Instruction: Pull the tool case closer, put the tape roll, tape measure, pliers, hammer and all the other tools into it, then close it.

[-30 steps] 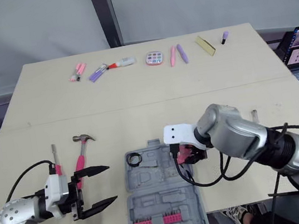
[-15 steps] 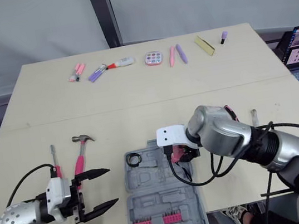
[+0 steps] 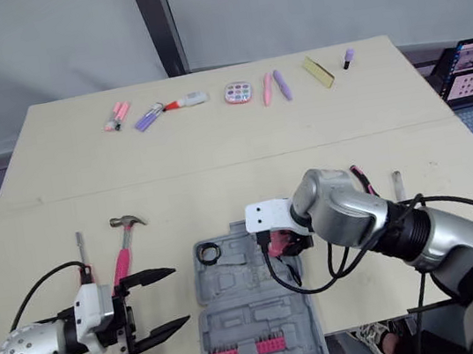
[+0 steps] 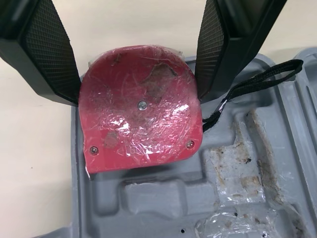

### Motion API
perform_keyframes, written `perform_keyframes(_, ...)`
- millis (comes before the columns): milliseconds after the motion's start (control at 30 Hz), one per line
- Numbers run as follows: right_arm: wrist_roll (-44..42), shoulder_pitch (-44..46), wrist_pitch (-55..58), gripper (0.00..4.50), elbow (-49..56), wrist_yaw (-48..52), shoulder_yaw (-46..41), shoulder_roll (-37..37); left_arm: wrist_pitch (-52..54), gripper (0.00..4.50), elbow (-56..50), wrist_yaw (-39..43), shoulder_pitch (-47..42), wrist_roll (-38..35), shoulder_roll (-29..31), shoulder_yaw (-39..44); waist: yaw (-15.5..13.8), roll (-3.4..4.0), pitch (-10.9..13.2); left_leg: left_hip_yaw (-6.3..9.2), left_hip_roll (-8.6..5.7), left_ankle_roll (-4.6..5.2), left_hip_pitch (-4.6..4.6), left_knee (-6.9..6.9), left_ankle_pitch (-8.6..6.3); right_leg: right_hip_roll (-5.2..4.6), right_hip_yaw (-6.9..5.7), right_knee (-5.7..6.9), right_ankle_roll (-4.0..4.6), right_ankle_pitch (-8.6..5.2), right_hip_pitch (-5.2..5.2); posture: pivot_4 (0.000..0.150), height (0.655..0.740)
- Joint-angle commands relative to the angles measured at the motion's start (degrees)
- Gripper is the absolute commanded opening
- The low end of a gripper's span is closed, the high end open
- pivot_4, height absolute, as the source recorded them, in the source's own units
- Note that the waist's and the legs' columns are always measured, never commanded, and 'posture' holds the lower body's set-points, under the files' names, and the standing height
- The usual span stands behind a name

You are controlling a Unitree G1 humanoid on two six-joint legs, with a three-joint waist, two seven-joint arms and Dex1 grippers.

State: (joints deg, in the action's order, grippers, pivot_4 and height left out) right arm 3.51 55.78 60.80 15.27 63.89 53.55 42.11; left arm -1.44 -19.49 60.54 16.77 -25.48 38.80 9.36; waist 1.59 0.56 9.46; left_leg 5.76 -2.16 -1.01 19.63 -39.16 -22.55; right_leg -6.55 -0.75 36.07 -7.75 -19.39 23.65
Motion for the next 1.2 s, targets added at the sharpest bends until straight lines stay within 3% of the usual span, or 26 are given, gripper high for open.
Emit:
perform_keyframes(33, 1.10, 1.33, -0.97, 2.97, 0.56, 0.69, -0.73, -0.40, -0.61, 4.50, -1.16, -0.39, 0.16, -0.03, -0.32, -0.13, -0.02, 0.00, 0.00, 0.00, 0.00, 0.00, 0.00, 0.00, 0.00, 0.00, 0.00, 0.00, 0.00, 0.00, 0.00, 0.150, 0.7400)
perform_keyframes(533, 1.81, 1.63, -1.82, 2.97, -0.79, 1.03, -0.59, -1.68, -0.60, 4.50, -1.64, -1.58, 0.28, 0.17, -0.67, -0.91, -0.01, 0.00, 0.00, 0.00, -0.01, 0.00, 0.00, 0.00, 0.00, -0.01, 0.00, 0.00, 0.00, 0.00, 0.00, 0.150, 0.7400)
perform_keyframes(633, 2.28, 1.45, -2.32, 4.45, -0.85, 1.11, -0.65, -1.75, -0.66, 4.50, -1.76, -1.70, 0.47, 0.20, -0.72, -0.99, 0.00, 0.00, 0.00, 0.00, -0.01, 0.00, 0.00, 0.00, 0.00, -0.01, 0.00, 0.00, 0.00, 0.00, 0.00, 0.150, 0.7400)
perform_keyframes(933, 0.71, 2.07, -0.22, 4.45, 3.46, 3.21, -3.75, -0.98, -0.72, 4.50, -1.78, -1.84, 0.38, 0.09, -0.66, -1.21, -0.01, 0.01, 0.01, 0.00, -0.01, 0.00, 0.01, 0.00, 0.00, -0.01, 0.00, 0.00, 0.00, 0.00, 0.00, 0.150, 0.7400)
perform_keyframes(1100, -5.74, -1.63, 2.84, 4.45, 8.46, 3.29, -14.52, 0.46, -0.78, 4.50, -1.58, -1.84, 0.06, 0.14, -0.50, -1.14, -0.11, 0.01, 0.01, 0.04, -0.01, 0.00, 0.03, 0.00, 0.00, -0.01, -0.03, -0.01, 0.00, 0.00, -0.01, 0.150, 0.7400)
perform_keyframes(1200, -8.84, -8.18, -2.01, 4.45, 9.14, 2.07, -21.60, 1.92, -0.75, 4.50, -1.47, -1.95, -0.24, 0.27, -0.67, -1.45, -0.31, -0.01, 0.00, 0.11, -0.02, 0.00, 0.03, 0.02, 0.00, -0.01, -0.12, -0.04, 0.00, 0.00, -0.05, 0.150, 0.7400)
